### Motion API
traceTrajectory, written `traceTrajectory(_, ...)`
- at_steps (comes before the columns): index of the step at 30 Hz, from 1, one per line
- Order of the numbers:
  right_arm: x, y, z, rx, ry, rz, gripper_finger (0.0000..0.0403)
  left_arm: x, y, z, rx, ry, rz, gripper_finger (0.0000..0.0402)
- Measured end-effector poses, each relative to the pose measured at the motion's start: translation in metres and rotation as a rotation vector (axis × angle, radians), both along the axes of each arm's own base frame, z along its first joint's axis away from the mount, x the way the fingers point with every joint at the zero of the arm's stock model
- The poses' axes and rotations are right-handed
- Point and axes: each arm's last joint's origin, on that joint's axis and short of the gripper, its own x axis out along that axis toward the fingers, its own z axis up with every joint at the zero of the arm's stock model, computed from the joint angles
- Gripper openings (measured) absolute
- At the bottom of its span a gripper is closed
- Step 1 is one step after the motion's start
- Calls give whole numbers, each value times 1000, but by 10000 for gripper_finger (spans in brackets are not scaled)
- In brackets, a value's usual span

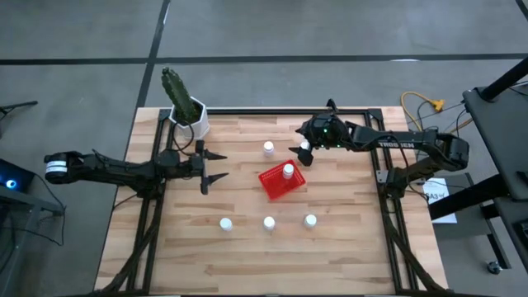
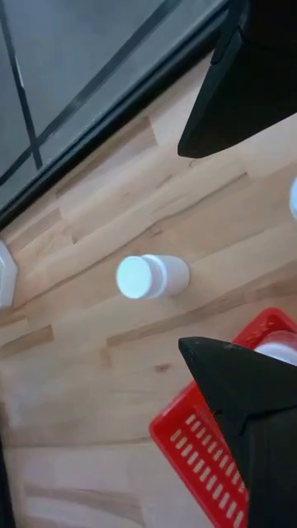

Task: Pick and place pill bottles into a basket
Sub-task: Put the white pill bottle into the red bin

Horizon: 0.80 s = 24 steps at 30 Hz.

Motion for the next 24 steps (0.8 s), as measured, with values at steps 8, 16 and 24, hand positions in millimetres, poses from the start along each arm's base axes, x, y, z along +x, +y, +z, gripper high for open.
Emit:
traceTrajectory(8, -5, 1, -12, -11, 29, -50, 364, -1, 0, -2, -1, 6, 0, 258)
traceTrajectory(16, -8, 0, 1, -95, -22, -62, 364, -1, 0, 0, 4, -19, 0, 258)
traceTrajectory(24, -26, 2, 30, -185, -95, -61, 363, -1, 0, 2, 11, -43, 0, 258)
